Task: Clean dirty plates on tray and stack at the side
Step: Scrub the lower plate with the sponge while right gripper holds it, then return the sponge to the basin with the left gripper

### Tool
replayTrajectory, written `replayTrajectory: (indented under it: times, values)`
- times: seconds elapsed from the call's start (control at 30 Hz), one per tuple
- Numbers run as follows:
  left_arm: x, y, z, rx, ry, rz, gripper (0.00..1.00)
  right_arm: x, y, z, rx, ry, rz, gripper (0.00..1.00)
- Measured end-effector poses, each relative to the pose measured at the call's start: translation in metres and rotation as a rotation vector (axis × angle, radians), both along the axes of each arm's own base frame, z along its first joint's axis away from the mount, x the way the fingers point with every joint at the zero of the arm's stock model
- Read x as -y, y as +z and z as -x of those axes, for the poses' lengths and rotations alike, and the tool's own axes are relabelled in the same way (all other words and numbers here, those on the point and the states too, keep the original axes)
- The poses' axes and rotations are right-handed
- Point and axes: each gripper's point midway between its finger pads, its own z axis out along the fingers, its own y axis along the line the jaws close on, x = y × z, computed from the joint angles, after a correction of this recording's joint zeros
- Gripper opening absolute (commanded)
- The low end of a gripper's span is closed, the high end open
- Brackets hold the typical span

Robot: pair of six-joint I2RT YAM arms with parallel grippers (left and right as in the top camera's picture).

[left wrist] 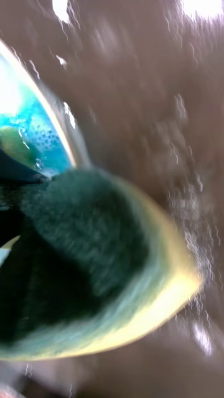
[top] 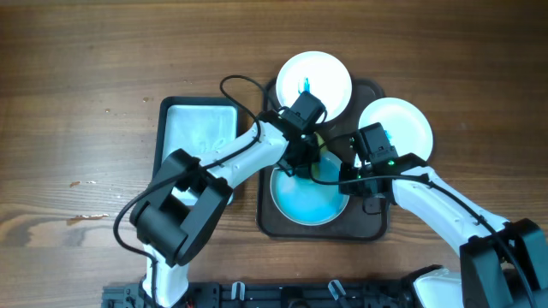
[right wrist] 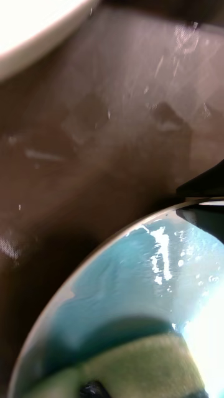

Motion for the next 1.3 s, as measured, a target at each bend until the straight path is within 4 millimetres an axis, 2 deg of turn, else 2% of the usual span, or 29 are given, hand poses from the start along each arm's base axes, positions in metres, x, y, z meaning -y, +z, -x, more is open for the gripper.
replayTrajectory:
  times: [0.17,0.3,0.37,0.5,0.57,0.6,0.67,0.73,0.83,0.87,0.9,0.93,1.0,1.1,1.2,1.3]
  values:
    - [-0.033,0.002,0.003,0.023,0.026,-0.157,0.04,-0.004,0.001,0.000,0.003,0.009,-0.017,0.04]
    - [-0.048,0.008,0.007,0.036,0.033,-0.210,0.04,-0.005,0.001,0.000,0.001,0.011,-0.024,0.04]
    - [-0.053,0.017,0.009,0.050,0.039,-0.214,0.04,-0.005,0.001,0.001,-0.002,0.011,-0.021,0.04]
    - [-0.065,0.050,0.007,0.075,0.064,-0.165,0.04,-0.001,-0.001,0.002,-0.006,0.005,-0.005,0.04]
    - [-0.079,0.072,0.007,0.083,0.098,-0.139,0.04,-0.001,-0.001,0.001,0.000,0.004,-0.003,0.04]
    - [-0.090,0.085,0.006,0.088,0.123,-0.127,0.04,-0.001,-0.001,-0.001,0.008,0.003,-0.003,0.06]
    - [-0.121,0.107,0.003,0.100,0.194,-0.120,0.04,-0.001,0.001,-0.008,0.037,0.000,-0.001,0.16]
    - [-0.149,0.116,-0.001,0.100,0.259,-0.137,0.04,-0.001,0.002,-0.013,0.061,-0.002,0.004,0.17]
    - [-0.193,0.110,-0.007,0.070,0.356,-0.184,0.04,-0.001,0.004,-0.019,0.090,-0.006,0.004,0.15]
    - [-0.208,0.103,-0.008,0.058,0.389,-0.199,0.04,-0.001,0.004,-0.021,0.097,-0.003,0.004,0.09]
    - [-0.212,0.101,-0.009,0.061,0.393,-0.209,0.04,-0.002,0.004,-0.022,0.101,-0.001,0.004,0.04]
    - [-0.227,0.088,-0.006,0.034,0.425,-0.225,0.04,-0.001,0.004,-0.022,0.102,0.002,0.007,0.04]
    - [-0.238,0.062,-0.009,0.049,0.449,-0.222,0.08,-0.001,0.004,-0.021,0.102,0.012,0.008,0.04]
    - [-0.254,0.020,0.019,-0.049,0.453,-0.263,0.18,0.000,0.003,-0.016,0.076,0.015,0.014,0.04]
    - [-0.260,0.012,0.034,-0.105,0.446,-0.282,0.22,0.004,0.005,-0.008,0.024,0.013,0.031,0.04]
    - [-0.262,0.021,0.037,-0.127,0.445,-0.285,0.29,0.005,0.014,-0.005,-0.012,0.016,0.044,0.04]
